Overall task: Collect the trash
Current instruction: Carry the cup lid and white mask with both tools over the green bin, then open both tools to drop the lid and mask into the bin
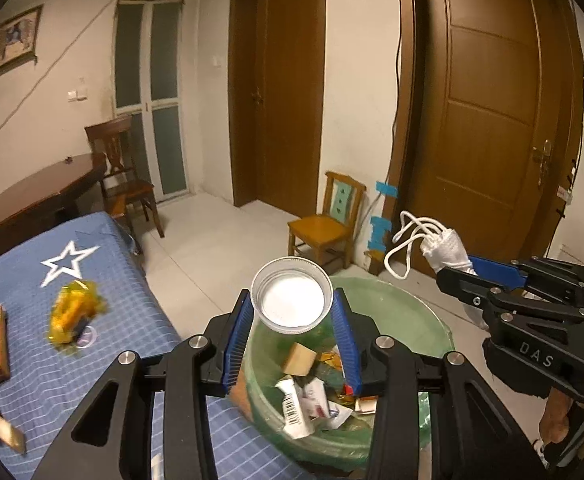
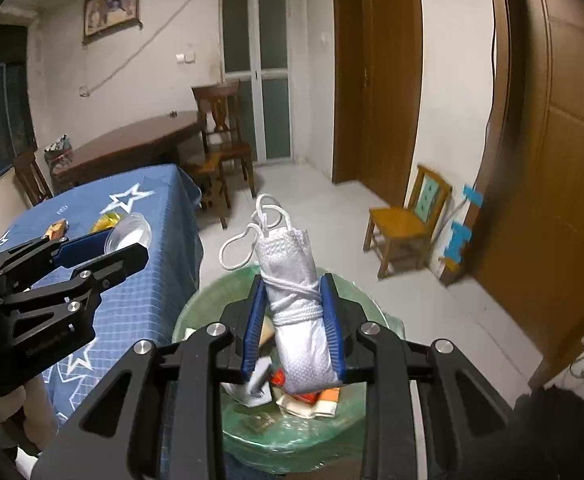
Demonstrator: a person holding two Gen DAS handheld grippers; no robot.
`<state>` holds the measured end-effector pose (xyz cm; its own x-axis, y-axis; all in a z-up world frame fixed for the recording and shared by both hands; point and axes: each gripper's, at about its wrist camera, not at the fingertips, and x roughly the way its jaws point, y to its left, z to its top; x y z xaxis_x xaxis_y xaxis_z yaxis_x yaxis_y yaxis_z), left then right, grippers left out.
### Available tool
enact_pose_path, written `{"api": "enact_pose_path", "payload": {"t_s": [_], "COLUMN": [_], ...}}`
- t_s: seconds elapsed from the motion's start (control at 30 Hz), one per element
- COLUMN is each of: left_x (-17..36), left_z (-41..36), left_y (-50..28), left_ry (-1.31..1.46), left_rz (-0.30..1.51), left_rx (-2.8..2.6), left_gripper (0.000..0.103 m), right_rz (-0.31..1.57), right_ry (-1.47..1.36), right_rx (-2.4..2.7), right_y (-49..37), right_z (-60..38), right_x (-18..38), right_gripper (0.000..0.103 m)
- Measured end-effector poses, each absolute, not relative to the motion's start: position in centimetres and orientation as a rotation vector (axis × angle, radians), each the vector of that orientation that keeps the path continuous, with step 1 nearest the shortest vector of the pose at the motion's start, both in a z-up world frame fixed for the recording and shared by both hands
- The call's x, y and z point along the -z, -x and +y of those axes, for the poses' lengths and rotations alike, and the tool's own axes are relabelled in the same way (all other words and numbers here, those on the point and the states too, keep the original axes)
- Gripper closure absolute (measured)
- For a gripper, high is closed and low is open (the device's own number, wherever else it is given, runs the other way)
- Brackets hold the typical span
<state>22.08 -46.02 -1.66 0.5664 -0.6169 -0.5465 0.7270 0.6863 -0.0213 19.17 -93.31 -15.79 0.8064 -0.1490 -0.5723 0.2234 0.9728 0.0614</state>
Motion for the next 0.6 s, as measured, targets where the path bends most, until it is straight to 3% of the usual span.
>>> {"api": "enact_pose_path", "payload": {"t_s": [0.6], "left_x": [8.7], "left_z": [-51.7], "left_y": [-26.1], "left_ry": [-0.276], "left_rz": [0.692], "left_rx": [0.792], "left_gripper": [0.061], "right_rz": [0.735], "right_ry": [-0.160], "right_rx": [0.201], "right_y": [-21.6], "right_z": [-97.1], "right_x": [19.1], "right_gripper": [0.077]}}
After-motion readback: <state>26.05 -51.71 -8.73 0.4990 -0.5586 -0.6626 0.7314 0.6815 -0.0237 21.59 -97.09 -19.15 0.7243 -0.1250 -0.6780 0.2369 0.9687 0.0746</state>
